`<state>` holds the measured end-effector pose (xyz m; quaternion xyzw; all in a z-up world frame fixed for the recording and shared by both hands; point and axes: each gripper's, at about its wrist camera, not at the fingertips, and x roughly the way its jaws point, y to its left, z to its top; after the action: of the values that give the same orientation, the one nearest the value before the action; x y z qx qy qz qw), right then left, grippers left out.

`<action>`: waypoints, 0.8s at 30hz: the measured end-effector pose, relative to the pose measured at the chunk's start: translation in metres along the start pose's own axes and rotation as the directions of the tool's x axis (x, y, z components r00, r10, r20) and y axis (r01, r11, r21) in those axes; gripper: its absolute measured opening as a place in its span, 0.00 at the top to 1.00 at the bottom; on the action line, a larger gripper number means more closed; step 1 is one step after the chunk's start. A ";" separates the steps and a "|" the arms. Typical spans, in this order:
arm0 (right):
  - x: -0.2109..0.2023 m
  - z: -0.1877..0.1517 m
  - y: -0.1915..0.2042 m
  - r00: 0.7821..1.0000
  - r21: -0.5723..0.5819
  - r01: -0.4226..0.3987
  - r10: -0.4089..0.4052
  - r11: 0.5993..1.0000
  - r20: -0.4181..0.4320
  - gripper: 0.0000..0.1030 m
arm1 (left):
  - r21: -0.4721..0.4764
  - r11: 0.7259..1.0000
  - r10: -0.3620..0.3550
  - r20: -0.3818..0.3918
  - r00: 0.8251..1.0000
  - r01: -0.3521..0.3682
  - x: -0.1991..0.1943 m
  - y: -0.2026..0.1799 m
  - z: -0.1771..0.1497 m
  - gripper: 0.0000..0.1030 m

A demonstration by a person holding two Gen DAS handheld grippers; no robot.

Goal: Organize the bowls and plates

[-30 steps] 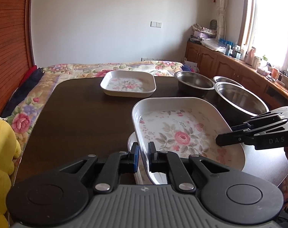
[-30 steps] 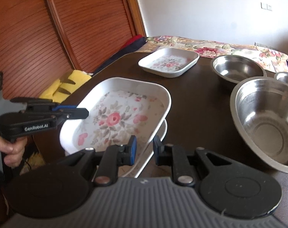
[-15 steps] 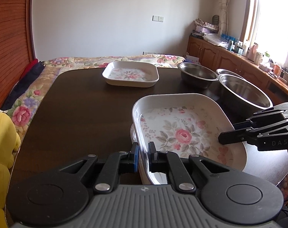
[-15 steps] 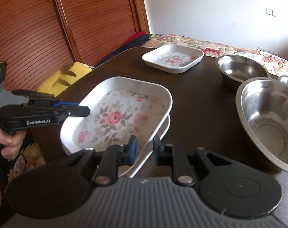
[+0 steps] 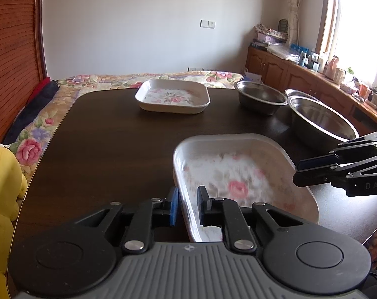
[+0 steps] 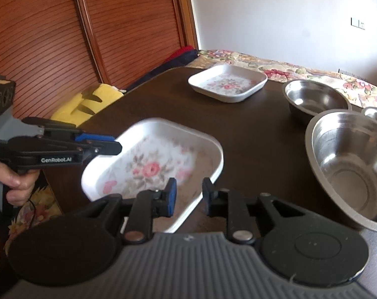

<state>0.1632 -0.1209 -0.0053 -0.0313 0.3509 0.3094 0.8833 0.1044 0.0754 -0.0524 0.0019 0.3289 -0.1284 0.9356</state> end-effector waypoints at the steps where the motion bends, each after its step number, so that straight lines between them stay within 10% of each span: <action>1: -0.001 0.001 0.001 1.000 -0.004 0.001 -0.001 1.000 0.003 0.76 | 0.000 1.000 0.000 0.004 1.000 0.000 -0.001 0.000 0.001 0.58; 24: 0.000 0.017 -0.005 0.998 -0.015 0.042 -0.042 0.999 0.041 0.75 | 0.006 1.000 0.002 0.048 0.999 -0.003 0.001 0.007 0.016 0.30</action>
<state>0.1764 -0.1202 0.0060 -0.0394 0.3298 0.2940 0.8962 0.1163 0.0807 -0.0410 0.0019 0.3059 -0.1282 0.9434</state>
